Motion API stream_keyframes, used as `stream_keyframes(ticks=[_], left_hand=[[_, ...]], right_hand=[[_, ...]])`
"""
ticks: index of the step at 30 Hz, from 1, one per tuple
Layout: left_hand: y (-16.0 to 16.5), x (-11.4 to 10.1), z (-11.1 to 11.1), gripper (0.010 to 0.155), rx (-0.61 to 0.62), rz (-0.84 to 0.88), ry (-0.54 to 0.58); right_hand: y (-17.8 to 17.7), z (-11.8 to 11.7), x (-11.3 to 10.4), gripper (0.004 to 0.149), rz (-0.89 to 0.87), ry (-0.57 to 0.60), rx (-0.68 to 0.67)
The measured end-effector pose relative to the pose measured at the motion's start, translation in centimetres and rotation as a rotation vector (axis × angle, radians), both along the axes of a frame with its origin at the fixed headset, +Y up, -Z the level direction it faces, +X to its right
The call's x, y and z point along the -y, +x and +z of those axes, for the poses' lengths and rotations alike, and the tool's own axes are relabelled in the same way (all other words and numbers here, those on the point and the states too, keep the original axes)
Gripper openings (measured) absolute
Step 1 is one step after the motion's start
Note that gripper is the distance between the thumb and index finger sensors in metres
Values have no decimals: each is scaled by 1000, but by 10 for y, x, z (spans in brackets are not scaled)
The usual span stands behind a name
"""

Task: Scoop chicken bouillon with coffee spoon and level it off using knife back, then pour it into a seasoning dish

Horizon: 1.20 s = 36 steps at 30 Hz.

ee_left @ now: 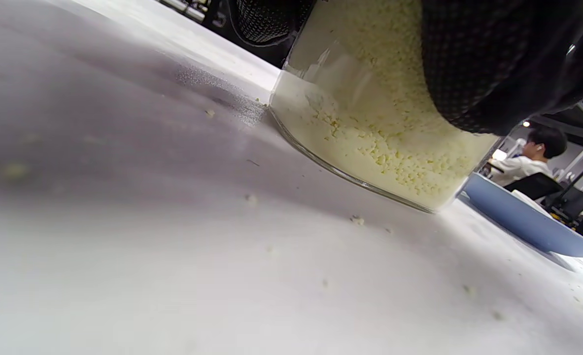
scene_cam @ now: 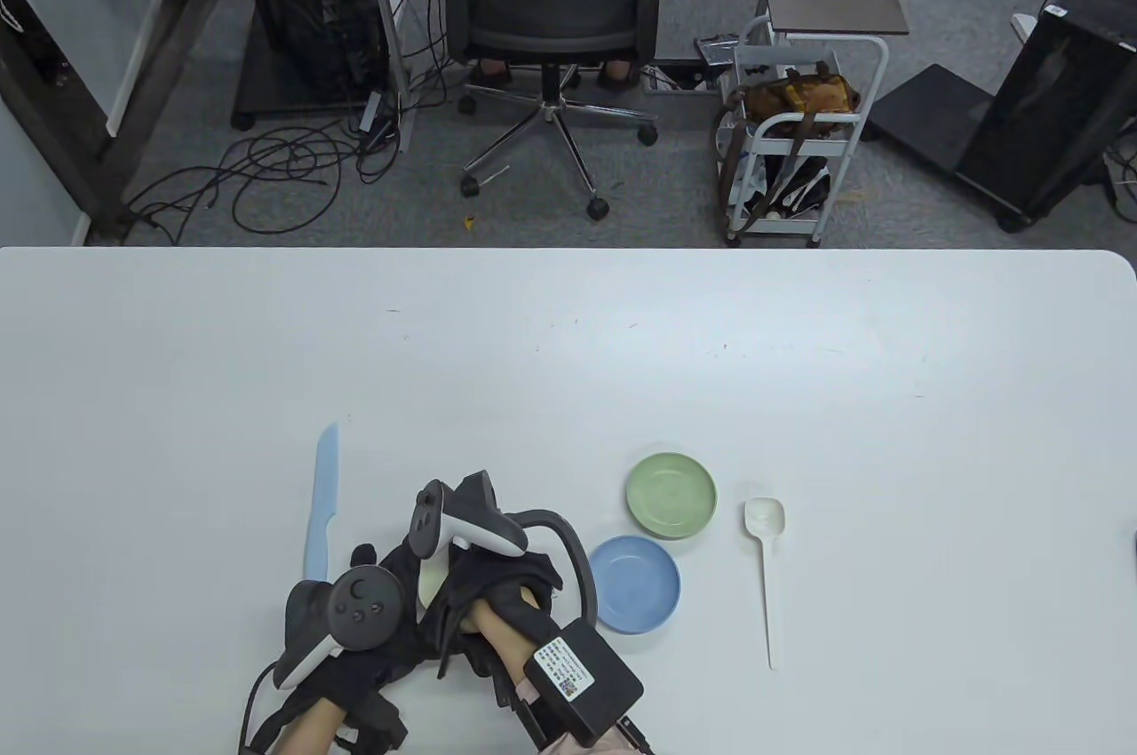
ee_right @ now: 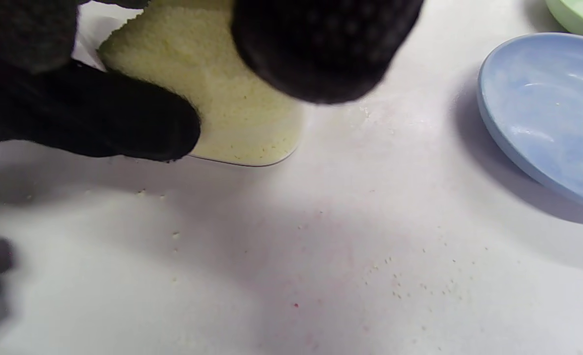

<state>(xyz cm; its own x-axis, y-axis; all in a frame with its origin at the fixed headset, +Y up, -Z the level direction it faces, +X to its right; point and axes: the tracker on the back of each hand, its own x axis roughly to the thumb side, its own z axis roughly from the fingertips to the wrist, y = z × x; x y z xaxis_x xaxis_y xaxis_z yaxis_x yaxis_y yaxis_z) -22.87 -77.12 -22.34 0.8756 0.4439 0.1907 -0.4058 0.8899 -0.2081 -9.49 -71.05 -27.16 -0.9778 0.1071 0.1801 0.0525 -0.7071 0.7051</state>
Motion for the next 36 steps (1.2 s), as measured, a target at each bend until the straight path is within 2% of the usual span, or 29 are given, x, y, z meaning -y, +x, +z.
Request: stream_keyframes(ticks=[11,14,17,20,24,27,29,36], left_hand=[[0,1,-1,121,4,6,-5],[-1,2,-1,121,7,12,-12],[-1,2,-2,120,6,5,-14],[-1,2,-2,120,3,2,-16],[-2,2,-2,120,4,12,-23],[-2,2,-2,120,5,6,-24],[-2,2,-2,120,5,2,-24],[-1,2,-2,120,17,3,-34]], right_hand=[[8,-11,-3,113,-91,-80,12],[15,-16,-8,111,-245,-144,42],[15,-15,-7,111,-205,-113,7],[21,-17,-12,111,-294,-134,9],[34,-16,-29,110,-347,-75,26],[57,-13,-47,110,-415,17,85],[75,-9,-52,110,-446,58,131],[132,7,-39,110,-390,136,270]])
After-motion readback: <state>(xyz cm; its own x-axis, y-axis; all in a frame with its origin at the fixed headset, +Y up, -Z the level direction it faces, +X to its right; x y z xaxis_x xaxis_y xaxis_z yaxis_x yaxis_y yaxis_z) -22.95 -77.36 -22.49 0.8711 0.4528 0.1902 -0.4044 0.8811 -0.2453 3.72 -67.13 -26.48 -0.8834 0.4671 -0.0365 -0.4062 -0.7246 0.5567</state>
